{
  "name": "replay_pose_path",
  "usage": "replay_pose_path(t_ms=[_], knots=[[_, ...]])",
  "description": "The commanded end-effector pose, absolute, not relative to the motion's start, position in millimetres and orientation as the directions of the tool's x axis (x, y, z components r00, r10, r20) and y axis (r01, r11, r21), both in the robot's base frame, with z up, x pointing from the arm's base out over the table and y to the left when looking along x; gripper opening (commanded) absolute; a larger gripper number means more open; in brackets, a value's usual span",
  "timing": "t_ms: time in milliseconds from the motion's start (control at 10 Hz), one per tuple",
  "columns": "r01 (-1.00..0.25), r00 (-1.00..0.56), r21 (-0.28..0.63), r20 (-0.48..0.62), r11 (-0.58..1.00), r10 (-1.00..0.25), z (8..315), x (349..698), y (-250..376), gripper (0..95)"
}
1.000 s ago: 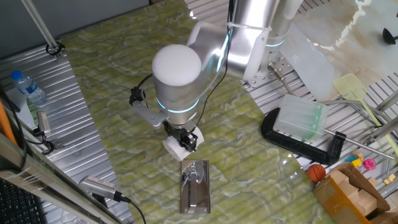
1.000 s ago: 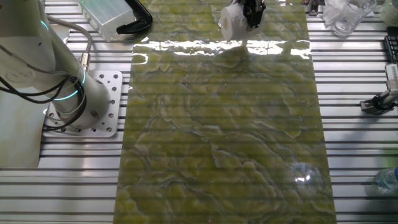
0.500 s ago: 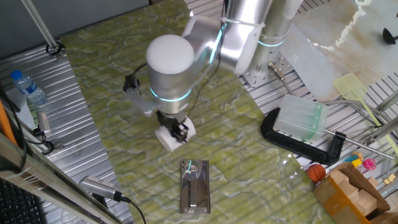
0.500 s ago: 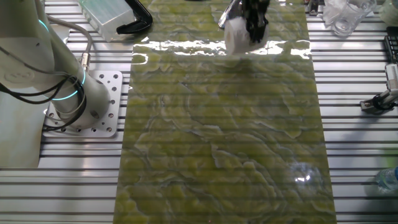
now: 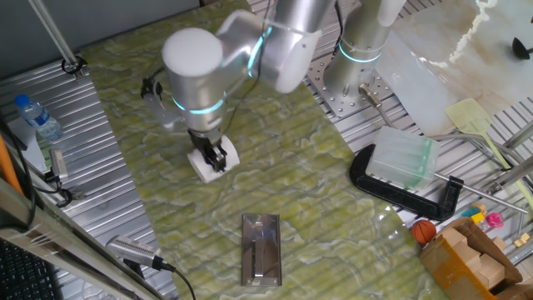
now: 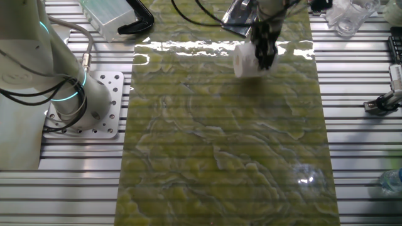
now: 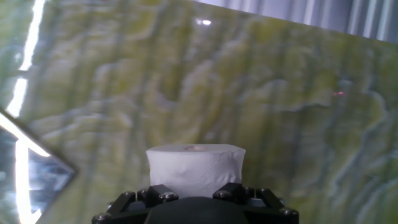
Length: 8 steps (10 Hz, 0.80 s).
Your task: Take the roll of paper down from the shelf
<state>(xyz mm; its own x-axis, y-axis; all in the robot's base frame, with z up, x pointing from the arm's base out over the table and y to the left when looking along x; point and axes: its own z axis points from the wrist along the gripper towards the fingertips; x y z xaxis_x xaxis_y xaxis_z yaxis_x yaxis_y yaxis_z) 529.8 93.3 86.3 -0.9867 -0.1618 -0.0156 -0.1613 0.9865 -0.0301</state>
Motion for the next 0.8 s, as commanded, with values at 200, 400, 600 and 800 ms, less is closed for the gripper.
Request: replay_pose_path(t_ms=[200,400,600,800], knots=[[-0.123,-0.991,-0.035,-0.047,0.992,-0.125,86.9,536.4,78.8,0.0],[-0.126,-0.990,-0.030,-0.064,0.992,-0.127,83.6,544.2,59.6,0.0],[-0.132,-0.989,-0.026,-0.063,0.991,-0.133,86.1,547.9,43.5,0.0],[-0.146,-0.987,-0.020,-0.065,0.989,-0.147,84.5,547.4,26.4,0.0]])
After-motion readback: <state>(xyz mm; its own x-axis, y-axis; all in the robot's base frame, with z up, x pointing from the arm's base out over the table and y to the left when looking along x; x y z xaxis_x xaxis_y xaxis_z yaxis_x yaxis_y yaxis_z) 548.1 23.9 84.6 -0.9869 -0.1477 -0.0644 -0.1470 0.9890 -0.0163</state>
